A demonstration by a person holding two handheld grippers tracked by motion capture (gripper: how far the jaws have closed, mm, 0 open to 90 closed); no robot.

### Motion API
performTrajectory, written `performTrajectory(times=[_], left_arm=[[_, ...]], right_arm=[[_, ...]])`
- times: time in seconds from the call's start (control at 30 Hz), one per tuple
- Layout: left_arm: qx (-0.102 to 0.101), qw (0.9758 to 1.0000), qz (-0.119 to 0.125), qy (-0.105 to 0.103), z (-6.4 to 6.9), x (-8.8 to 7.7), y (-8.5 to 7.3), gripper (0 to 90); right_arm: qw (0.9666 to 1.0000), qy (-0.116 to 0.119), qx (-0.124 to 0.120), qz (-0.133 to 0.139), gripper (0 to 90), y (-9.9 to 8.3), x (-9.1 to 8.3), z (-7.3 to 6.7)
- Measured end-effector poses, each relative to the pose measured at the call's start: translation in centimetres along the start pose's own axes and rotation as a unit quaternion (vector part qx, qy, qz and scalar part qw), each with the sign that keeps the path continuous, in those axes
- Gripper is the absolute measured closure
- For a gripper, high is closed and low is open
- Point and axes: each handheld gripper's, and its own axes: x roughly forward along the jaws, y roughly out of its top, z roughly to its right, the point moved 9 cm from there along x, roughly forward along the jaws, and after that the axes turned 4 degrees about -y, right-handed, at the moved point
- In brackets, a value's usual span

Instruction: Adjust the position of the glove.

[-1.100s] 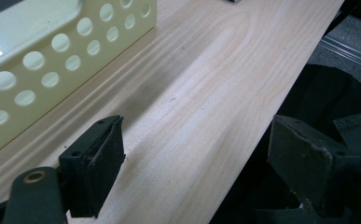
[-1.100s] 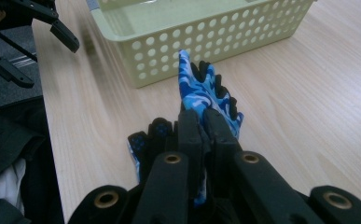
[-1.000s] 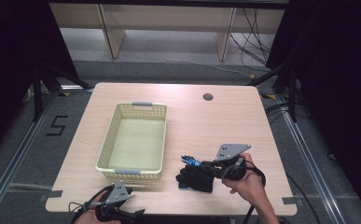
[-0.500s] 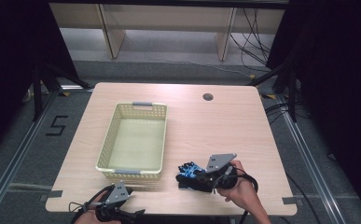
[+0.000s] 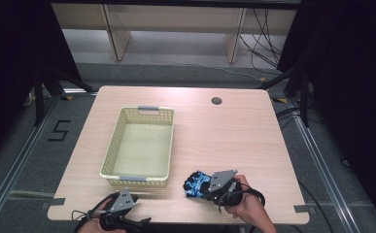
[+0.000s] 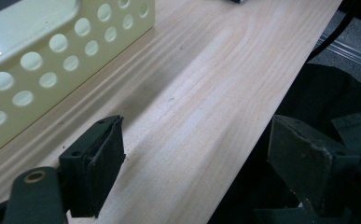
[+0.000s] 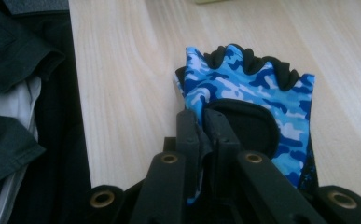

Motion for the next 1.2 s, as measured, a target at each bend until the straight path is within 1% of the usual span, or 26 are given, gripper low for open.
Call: performTrajectory(times=[0.13,0.17,0.2,0.23,0.27,0.37,0.4,0.43,0.47,0.5,0.53,0.57,0.6,0.63,0.7,0.77,0.8,0.87,0.9,1.0,1.03,1.07,1.1,1.13,1.17,1.2], left_arm=[[-0.005,1.0,-0.003,0.006,-0.1,0.1,-0.1,17.9],[-0.007,1.0,0.002,0.0,0.1,0.1,0.0,17.9],[-0.007,1.0,0.002,0.0,0.1,0.1,0.0,17.9],[-0.005,1.0,-0.001,0.003,0.0,0.1,-0.1,18.0],[-0.005,1.0,-0.001,0.003,0.0,0.1,-0.1,18.0],[-0.001,1.0,-0.002,0.001,0.1,0.1,-0.1,18.7],[0.009,1.0,-0.002,0.001,0.0,0.1,0.0,18.9],[0.007,1.0,0.0,0.0,0.0,0.1,0.1,20.4],[0.007,1.0,0.0,0.0,0.0,0.1,0.1,21.6],[0.001,1.0,0.005,-0.006,0.4,0.2,0.2,22.9],[0.001,1.0,0.005,-0.006,0.4,0.2,0.2,23.5],[0.013,0.9999,0.008,-0.004,0.7,0.2,0.6,24.2],[0.013,0.9999,0.008,-0.004,0.7,0.2,0.6,25.2],[0.023,0.9996,0.015,-0.002,1.0,0.3,0.9,25.2],[0.035,0.9993,0.015,0.0,1.4,0.5,1.4,26.2],[0.048,0.9986,0.016,-0.013,2.4,1.2,2.3,27.2],[0.048,0.9986,0.016,-0.013,2.4,1.2,2.3,27.4],[0.064,0.9976,0.017,-0.02,3.1,1.7,3.2,27.6],[0.079,0.9965,0.011,-0.022,3.5,2.4,4.1,28.0],[0.079,0.9964,0.015,-0.024,3.8,3.0,4.9,28.7],[0.081,0.9964,0.013,-0.022,3.7,3.4,5.4,29.0],[0.079,0.9966,0.011,-0.023,3.8,3.6,5.6,29.1],[0.081,0.9963,0.012,-0.026,4.1,4.1,6.1,29.3],[0.083,0.9962,0.011,-0.027,4.1,4.3,6.3,29.5],[0.086,0.9959,0.01,-0.026,4.3,4.6,6.6,30.2],[0.088,0.9958,0.009,-0.025,4.3,4.8,6.8,30.2]], right_arm=[[1.0,0.004,-0.001,0.0,81.6,-0.4,0.3,-0.1],[0.9999,0.004,0.014,0.0,77.0,-0.7,0.3,-0.2],[0.9999,0.004,0.014,0.0,77.0,-0.7,0.3,-0.2],[0.9998,0.003,0.021,0.006,68.6,-0.6,0.4,-0.1],[0.9998,0.003,0.021,0.006,68.6,-0.6,0.4,-0.1],[0.9979,-0.013,0.06,0.02,58.5,-0.4,-0.4,0.4],[0.9956,-0.028,0.084,0.03,52.0,-0.3,-0.7,0.7],[0.9868,-0.054,0.142,0.058,45.9,-0.2,-1.7,1.8],[0.9868,-0.054,0.142,0.058,45.9,-0.2,-1.7,1.8],[0.9727,-0.081,0.205,0.073,43.8,-0.7,-2.7,2.8],[0.9727,-0.081,0.205,0.073,43.8,-0.7,-2.7,2.8],[0.9607,-0.103,0.245,0.079,43.7,-1.7,-3.6,3.4],[0.9607,-0.103,0.245,0.079,43.7,-1.7,-3.6,3.4],[0.9546,-0.103,0.268,0.081,43.8,-2.1,-3.9,3.4],[0.9489,-0.114,0.283,0.083,46.4,-3.2,-4.1,3.6],[0.9482,-0.121,0.285,0.072,50.4,-4.4,-4.1,3.6],[0.9482,-0.121,0.285,0.072,50.4,-4.4,-4.1,3.6],[0.948,-0.113,0.29,0.066,54.6,-4.8,-4.1,3.6],[0.949,-0.124,0.285,0.053,56.2,-5.3,-4.1,3.8],[0.951,-0.121,0.281,0.044,56.9,-5.6,-4.0,3.8],[0.9477,-0.116,0.295,0.039,57.5,-5.6,-3.9,3.6],[0.9496,-0.118,0.288,0.035,58.1,-5.8,-3.8,3.7],[0.9495,-0.11,0.292,0.032,58.4,-5.9,-3.8,3.6],[0.9478,-0.113,0.296,0.039,58.7,-5.8,-3.5,3.6],[0.9515,-0.109,0.287,0.021,59.8,-6.2,-3.5,3.6],[0.9515,-0.109,0.287,0.021,59.8,-6.2,-3.5,3.6]])
